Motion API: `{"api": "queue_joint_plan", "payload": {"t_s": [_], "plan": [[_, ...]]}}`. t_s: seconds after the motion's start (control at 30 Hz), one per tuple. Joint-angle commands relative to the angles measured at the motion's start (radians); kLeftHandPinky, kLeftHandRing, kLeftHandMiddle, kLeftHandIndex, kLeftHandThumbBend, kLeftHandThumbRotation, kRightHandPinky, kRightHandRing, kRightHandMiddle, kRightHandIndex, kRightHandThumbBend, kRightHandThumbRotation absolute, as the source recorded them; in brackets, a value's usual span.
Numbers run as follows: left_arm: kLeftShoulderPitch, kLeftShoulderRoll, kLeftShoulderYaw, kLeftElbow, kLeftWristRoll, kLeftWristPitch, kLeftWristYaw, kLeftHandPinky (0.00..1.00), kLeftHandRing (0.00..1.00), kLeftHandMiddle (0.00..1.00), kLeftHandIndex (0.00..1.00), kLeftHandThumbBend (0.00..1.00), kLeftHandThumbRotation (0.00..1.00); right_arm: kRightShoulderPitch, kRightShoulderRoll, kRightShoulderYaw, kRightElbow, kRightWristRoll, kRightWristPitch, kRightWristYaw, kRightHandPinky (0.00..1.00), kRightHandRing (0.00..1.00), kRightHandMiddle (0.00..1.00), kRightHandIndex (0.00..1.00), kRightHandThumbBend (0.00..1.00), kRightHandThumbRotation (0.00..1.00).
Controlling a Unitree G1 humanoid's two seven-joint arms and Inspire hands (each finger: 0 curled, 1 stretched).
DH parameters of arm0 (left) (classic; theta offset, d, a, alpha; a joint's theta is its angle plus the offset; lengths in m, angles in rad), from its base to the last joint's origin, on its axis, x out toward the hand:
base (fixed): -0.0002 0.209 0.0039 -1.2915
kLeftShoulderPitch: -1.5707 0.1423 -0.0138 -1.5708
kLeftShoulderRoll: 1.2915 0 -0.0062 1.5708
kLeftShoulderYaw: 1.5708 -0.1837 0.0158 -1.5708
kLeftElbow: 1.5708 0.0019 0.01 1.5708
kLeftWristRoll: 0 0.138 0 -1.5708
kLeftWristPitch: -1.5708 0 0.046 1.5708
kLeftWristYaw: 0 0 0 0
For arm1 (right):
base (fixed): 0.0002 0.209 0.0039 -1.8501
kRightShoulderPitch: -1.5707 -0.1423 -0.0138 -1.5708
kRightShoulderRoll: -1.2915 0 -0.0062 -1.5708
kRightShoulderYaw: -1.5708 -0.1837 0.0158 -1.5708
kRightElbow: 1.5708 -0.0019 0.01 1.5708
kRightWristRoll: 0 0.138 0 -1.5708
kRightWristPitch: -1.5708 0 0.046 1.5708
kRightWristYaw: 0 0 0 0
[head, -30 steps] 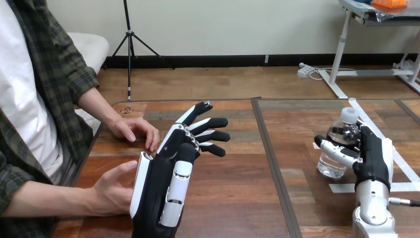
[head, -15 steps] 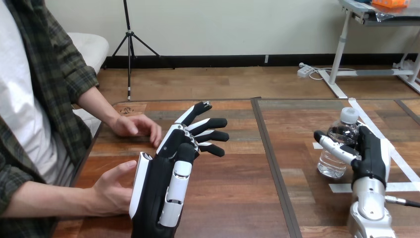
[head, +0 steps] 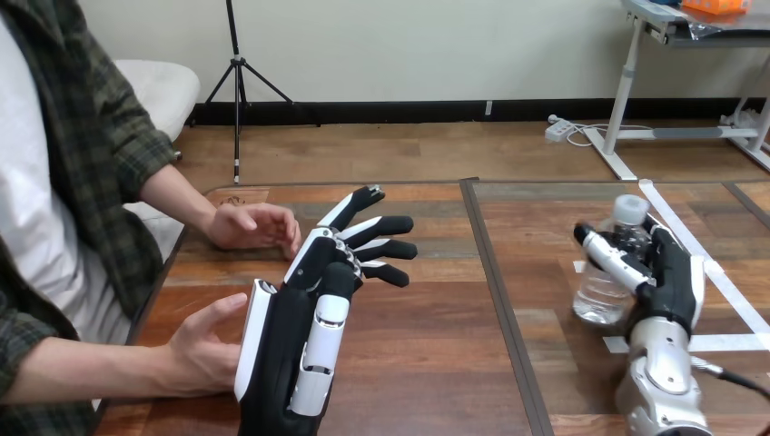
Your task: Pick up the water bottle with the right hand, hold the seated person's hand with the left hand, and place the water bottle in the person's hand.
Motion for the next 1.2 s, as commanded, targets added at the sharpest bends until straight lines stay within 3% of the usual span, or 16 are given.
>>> {"api": "queue_joint_plan", "payload": {"t_s": [0.0,0.23,0.4,0.5,0.63,1.17], "plan": [[-0.027,-0.015,0.007,-0.011,0.0,-0.014,0.005,0.55,0.67,0.74,0.84,0.35,1.0,-0.105,0.034,-0.031,0.012,0.029,-0.042,0.017,0.8,0.81,0.82,0.82,0.65,0.0],[-0.027,-0.016,0.008,-0.007,-0.002,-0.017,0.003,0.55,0.67,0.74,0.84,0.35,1.0,-0.127,0.042,-0.017,0.033,0.008,-0.027,-0.038,0.77,0.79,0.8,0.81,0.67,0.0],[-0.025,-0.018,0.009,-0.01,-0.002,-0.018,0.002,0.55,0.67,0.74,0.84,0.35,1.0,-0.139,0.047,-0.023,0.043,0.014,-0.025,-0.038,0.75,0.77,0.79,0.79,0.69,0.0],[-0.025,-0.018,0.009,-0.009,-0.005,-0.02,0.001,0.55,0.67,0.74,0.84,0.34,1.0,-0.145,0.056,-0.045,0.046,0.04,-0.03,-0.02,0.73,0.75,0.78,0.79,0.69,0.0],[-0.022,-0.019,0.012,-0.011,-0.004,-0.019,0.003,0.55,0.67,0.73,0.84,0.34,1.0,-0.153,0.057,-0.047,0.054,0.033,-0.021,-0.037,0.71,0.72,0.76,0.77,0.69,0.0],[-0.014,-0.019,0.007,-0.018,-0.014,-0.015,-0.002,0.55,0.67,0.73,0.84,0.35,0.99,-0.171,0.052,-0.018,0.072,-0.028,0.021,-0.128,0.61,0.54,0.53,0.58,0.74,0.0]]}}
